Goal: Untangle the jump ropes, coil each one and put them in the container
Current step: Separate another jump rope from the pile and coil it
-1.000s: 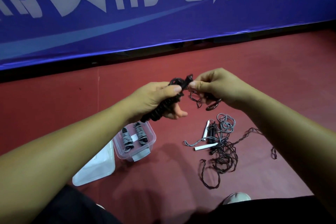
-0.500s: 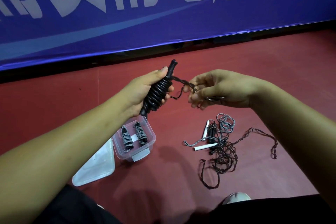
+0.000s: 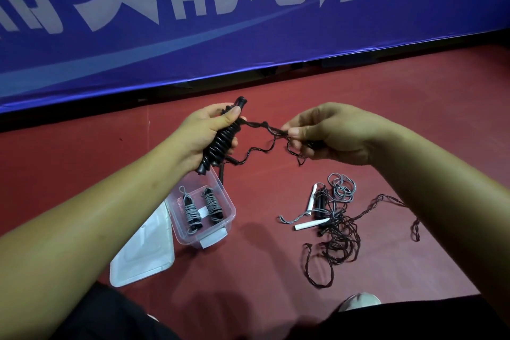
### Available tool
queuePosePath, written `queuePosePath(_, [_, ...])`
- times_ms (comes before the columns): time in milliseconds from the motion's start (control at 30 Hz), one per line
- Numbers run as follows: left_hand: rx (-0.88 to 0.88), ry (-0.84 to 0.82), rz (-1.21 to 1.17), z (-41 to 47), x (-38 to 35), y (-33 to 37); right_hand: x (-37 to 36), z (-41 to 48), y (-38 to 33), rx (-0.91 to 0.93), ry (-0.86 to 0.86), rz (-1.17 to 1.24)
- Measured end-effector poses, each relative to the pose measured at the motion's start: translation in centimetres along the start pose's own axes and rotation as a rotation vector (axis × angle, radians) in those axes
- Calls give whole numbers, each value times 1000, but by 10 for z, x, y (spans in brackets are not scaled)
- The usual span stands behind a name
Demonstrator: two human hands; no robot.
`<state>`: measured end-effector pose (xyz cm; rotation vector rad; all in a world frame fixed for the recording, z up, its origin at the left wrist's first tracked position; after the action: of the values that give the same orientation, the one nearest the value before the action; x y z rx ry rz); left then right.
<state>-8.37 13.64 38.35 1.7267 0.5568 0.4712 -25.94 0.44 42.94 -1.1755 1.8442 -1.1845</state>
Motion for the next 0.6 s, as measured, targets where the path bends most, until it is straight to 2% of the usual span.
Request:
queuePosePath(100, [40,-69,-35,0,-1,2,-1,-1,-3,92,84,-165])
queuePosePath(200, [51,-80,-71,-2,-4,1,-13,-7,-9,169,85,-402])
queuePosePath(267, [-39,-55,179,-3,-4,1,-20,-13,-16,248,61,-600])
queuePosePath(333, [-212,4,633,-3,-3,4,-25,-15,-18,318,23,-713])
queuePosePath(400, [-364,17,958,-2,-5,5,-30,-16,-17,369,-10,-781])
queuePosePath(533, [-413,-152,1183,-8,-11,3,-31,-15,-17,464,3,-796])
queuePosePath(600, [-511,-158,1379,-13,-14,6,-25,-14,-19,507,69,-767])
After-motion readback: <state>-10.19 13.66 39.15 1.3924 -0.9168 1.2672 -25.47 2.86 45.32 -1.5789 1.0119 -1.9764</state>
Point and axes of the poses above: each hand's wrist, its own z-axis towards the middle knuckle, its own x-axis out of the back of the hand, y = z × x, the point moved 3 cm from there along z, towards the middle knuckle, and after that the axes turned 12 degrees about z, right-handed, at the moved point
